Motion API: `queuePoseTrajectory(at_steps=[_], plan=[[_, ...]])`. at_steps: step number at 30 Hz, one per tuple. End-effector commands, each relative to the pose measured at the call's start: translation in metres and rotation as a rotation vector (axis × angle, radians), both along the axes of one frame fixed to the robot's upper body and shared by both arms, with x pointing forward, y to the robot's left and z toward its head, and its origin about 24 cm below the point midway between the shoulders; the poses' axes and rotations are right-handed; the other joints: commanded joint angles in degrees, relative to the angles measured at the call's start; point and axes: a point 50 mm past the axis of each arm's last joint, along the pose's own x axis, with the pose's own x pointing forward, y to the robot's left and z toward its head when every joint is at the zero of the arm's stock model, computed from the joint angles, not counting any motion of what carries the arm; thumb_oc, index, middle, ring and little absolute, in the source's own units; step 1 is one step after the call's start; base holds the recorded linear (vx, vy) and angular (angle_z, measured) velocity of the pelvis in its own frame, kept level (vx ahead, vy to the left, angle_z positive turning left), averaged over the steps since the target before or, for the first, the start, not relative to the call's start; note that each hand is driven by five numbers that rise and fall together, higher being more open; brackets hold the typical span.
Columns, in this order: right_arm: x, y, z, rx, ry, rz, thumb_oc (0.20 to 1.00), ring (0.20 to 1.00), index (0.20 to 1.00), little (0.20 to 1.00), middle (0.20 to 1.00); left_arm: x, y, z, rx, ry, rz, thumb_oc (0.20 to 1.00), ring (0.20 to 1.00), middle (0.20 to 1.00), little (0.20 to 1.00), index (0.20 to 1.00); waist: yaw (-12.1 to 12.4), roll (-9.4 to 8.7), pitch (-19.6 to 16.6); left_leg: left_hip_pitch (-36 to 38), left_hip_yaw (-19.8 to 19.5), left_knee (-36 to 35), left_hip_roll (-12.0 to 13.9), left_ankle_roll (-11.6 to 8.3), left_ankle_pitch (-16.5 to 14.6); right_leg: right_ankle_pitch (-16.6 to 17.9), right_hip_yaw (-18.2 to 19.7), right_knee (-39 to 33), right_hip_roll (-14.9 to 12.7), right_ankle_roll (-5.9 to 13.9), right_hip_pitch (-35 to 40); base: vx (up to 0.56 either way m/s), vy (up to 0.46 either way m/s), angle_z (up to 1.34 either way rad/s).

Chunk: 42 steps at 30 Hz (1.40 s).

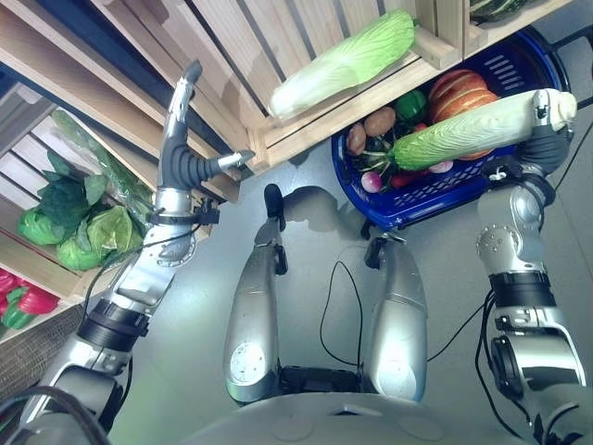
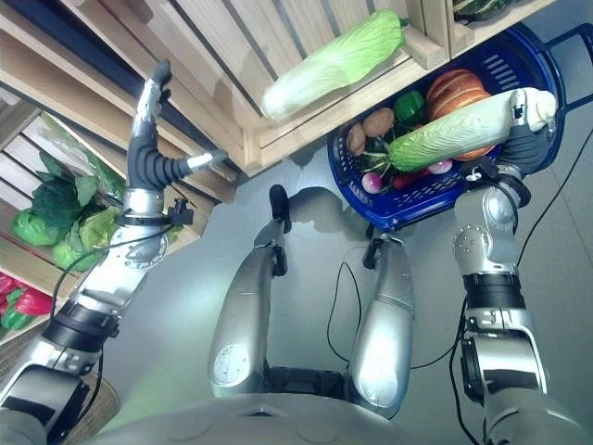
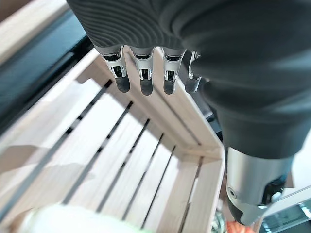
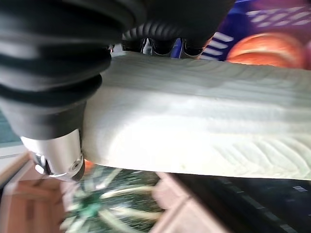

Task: Pick up fruits and vegetables into the basket

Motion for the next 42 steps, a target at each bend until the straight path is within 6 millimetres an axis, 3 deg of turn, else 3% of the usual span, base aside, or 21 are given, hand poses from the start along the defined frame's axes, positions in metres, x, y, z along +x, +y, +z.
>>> queuePoseTrajectory(at_steps=[1,10,20,21,22,26,34,38,42], plan=[[0.005,-0.015,0.013,-0.012,-0.005,-0.041,0.2,0.2,0.2,0.2,0.2,-0.009,-0.014,0.026,-0.015,-0.154,-0.062,1.0,1.0,1.0,1.0,1.0,0.1,3.11,-2.9,-4.4,1.4,6.9,-2.6,2.68,-6.0,1.7,0.9,-1.1,2.0,3.33,-0.2,0.01,-0.1,0.07],[0.034,-0.017,-0.011,-0.023,0.346,-0.068,0.2,0.2,0.2,0.2,0.2,0.008,-0.036,0.062,0.041,-0.251,-0.056,1.0,1.0,1.0,1.0,1.0,0.6,4.91,-2.9,-9.1,0.2,10.6,-3.3,3.52,-6.6,0.5,2.6,4.2,2.3,2.44,-6.3,0.02,-0.038,0.05],[0.026,-0.037,-0.049,-0.012,0.723,-0.165,0.2,0.2,0.2,0.2,0.2,0.029,-0.055,0.077,0.11,-0.154,-0.041,1.0,1.0,1.0,1.0,1.0,-0.2,6.05,-2.9,-11.7,0.2,13.3,-3.0,4.02,-7.3,0.1,4.7,6.2,3.2,2.31,-9.4,0.01,0.017,-0.02],[0.024,-0.039,-0.053,0.008,0.765,-0.166,0.485,0.485,0.485,0.485,0.485,0.032,-0.059,0.077,0.127,-0.141,-0.045,1.0,1.0,1.0,1.0,1.0,-0.4,6.21,-2.9,-11.9,0.4,13.5,-2.9,3.99,-7.3,0.1,4.9,6.2,3.2,2.34,-9.6,0.0,0.087,-0.03],[0.021,-0.04,-0.059,0.051,0.809,-0.165,1.0,1.0,1.0,1.0,1.0,0.034,-0.064,0.077,0.147,-0.139,-0.039,1.0,1.0,1.0,1.0,1.0,-0.7,6.47,-2.9,-11.9,0.5,13.6,-2.8,3.94,-7.4,0.1,5.2,6.3,3.3,2.33,-9.8,0.0,0.08,-0.01],[0.019,-0.044,-0.061,0.08,0.788,-0.173,1.0,1.0,1.0,1.0,1.0,0.04,-0.072,0.077,0.182,-0.097,-0.019,1.0,1.0,1.0,1.0,1.0,-1.2,6.89,-2.9,-11.6,0.9,13.3,-2.7,3.82,-7.4,0.3,5.6,5.7,3.5,2.51,-9.8,-0.01,0.068,-0.06],[0.027,-0.039,-0.044,-0.1,0.642,-0.174,1.0,1.0,1.0,1.0,1.0,0.058,-0.067,0.076,0.154,0.03,0.08,1.0,1.0,1.0,1.0,1.0,-3.9,6.77,-2.9,-9.6,2.5,11.6,-2.1,2.84,-6.7,0.8,7.0,3.7,4.5,2.81,-8.7,-0.01,0.092,-0.04],[0.031,-0.021,-0.032,-0.282,0.539,-0.156,1.0,1.0,1.0,1.0,1.0,0.067,-0.053,0.073,0.129,0.077,0.164,1.0,1.0,1.0,1.0,1.0,-5.9,5.76,-2.9,-8.1,3.5,10.2,-1.5,2.16,-6.1,1.6,7.7,1.9,5.1,2.71,-7.6,-0.02,0.077,-0.1],[0.025,0.015,-0.02,-0.516,0.397,-0.084,1.0,1.0,1.0,1.0,1.0,0.074,-0.033,0.071,0.09,0.099,0.294,1.0,1.0,1.0,1.0,1.0,-8.6,4.23,-2.9,-7.0,4.8,9.3,-0.9,1.54,-5.7,2.1,8.6,0.5,5.7,2.52,-6.9,-0.01,0.073,-0.12]])
